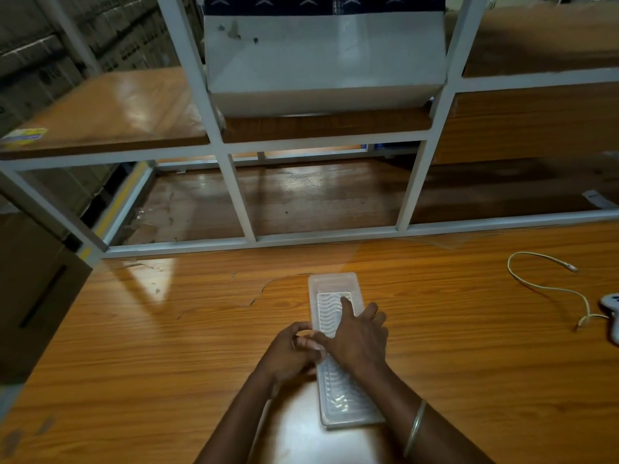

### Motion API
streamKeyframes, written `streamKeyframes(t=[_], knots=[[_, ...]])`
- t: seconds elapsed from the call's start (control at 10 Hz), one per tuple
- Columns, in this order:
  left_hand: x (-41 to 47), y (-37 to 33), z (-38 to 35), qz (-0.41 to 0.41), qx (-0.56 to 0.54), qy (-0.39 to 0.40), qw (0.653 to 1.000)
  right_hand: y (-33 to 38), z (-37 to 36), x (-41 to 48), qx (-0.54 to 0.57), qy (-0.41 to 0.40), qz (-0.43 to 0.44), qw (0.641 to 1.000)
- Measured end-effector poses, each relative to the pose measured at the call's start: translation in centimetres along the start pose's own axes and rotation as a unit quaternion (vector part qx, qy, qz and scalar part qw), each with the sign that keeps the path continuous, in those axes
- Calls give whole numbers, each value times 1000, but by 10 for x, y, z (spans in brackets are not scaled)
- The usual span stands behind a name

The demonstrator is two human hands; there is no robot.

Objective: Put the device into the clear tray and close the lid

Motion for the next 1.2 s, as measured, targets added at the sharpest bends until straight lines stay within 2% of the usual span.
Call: streamKeyframes(t=[0.1,0.3,0.5,0.6,0.8,0.9,1.1,1.2], knots=[[2,2,3,-5,10,3,1000,-7,1,7,40,9,15,999],[4,8,3,3,-4,17,1000,-45,8,33,198,20,37,979],[2,8,-2,-1,14,47,999,-82,-11,43,419,60,-4,906],[4,10,-4,-7,24,57,998,-85,-20,43,460,86,-20,884],[7,11,-2,-19,48,76,996,-82,-20,43,453,106,-3,885],[6,9,1,-26,87,60,994,-83,-20,45,447,100,6,889],[3,7,2,-10,105,32,994,-83,-22,49,412,65,9,909],[7,-6,4,-32,120,3,992,-74,-19,55,374,34,20,927]])
Point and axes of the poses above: each hand's wrist, its own x-axis towards the middle knuckle, its own z-axis out of the back of the hand, y = z × x, the point moved 10 cm from there along x, towards the middle knuckle, and after that the axes turned 3 degrees about -x, right-handed, at the moved point
